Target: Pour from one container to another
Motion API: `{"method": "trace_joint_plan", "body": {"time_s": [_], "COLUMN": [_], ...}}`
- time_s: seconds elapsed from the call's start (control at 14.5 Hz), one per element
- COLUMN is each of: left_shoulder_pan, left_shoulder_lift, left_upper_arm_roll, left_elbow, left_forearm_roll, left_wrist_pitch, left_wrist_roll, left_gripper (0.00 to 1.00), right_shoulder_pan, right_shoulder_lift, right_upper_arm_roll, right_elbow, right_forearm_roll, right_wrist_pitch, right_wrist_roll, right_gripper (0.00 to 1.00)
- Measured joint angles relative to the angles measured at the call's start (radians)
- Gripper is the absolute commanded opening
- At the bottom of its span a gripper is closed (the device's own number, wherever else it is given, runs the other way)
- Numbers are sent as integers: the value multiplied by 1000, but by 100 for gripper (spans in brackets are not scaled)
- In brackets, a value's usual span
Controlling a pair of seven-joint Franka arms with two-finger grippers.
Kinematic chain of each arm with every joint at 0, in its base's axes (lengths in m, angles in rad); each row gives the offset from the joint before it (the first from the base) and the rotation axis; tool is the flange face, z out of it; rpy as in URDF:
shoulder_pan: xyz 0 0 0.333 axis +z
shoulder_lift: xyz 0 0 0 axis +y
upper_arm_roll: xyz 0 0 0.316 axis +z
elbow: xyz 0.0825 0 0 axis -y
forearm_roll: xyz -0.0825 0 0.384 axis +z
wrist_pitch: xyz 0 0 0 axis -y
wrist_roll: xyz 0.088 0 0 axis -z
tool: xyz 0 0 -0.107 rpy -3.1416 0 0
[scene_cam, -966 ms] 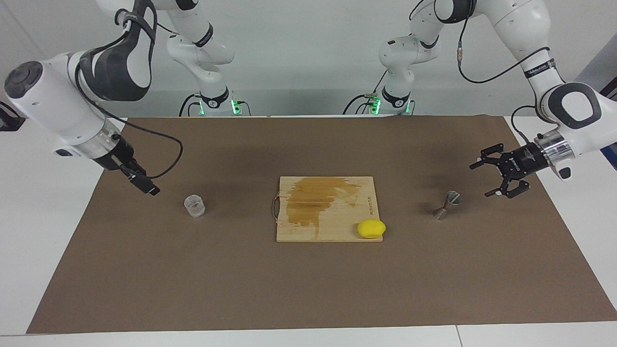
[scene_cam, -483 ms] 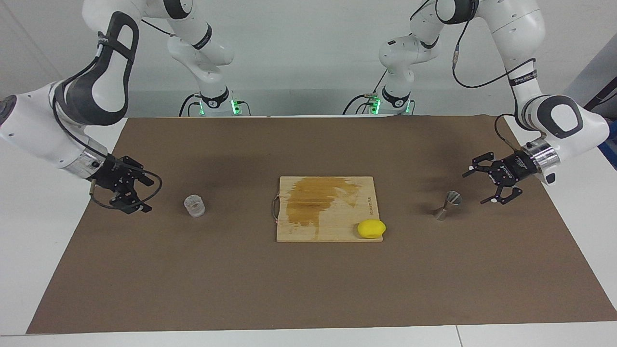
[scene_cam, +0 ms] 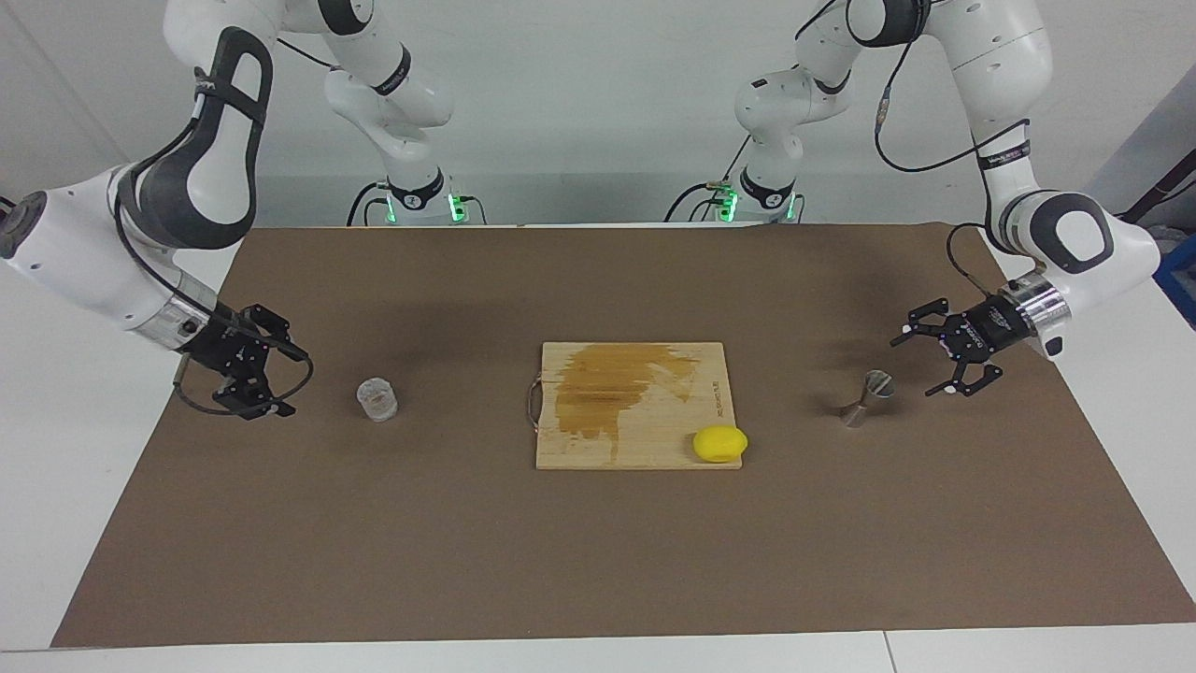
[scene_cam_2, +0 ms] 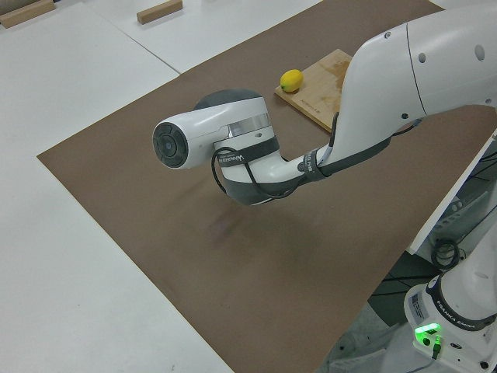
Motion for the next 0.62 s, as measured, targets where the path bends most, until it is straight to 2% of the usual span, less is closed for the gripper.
{"method": "trace_joint_plan", "body": {"time_s": [0.62], "left_shoulder_pan": [0], "left_shoulder_lift": [-16], "left_upper_arm_roll": [-1], "left_elbow": [-29], "left_forearm_roll": [-7], "left_wrist_pitch": [16], "left_wrist_roll": [3], "left_gripper": [100], "right_shoulder_pan": [11], "right_shoulder_lift": [-10], "right_upper_arm_roll": [5], "right_elbow": [-27], "right_forearm_roll": [18], "right_wrist_pitch": [-3], "right_wrist_roll": [-5], "right_gripper": [99]}}
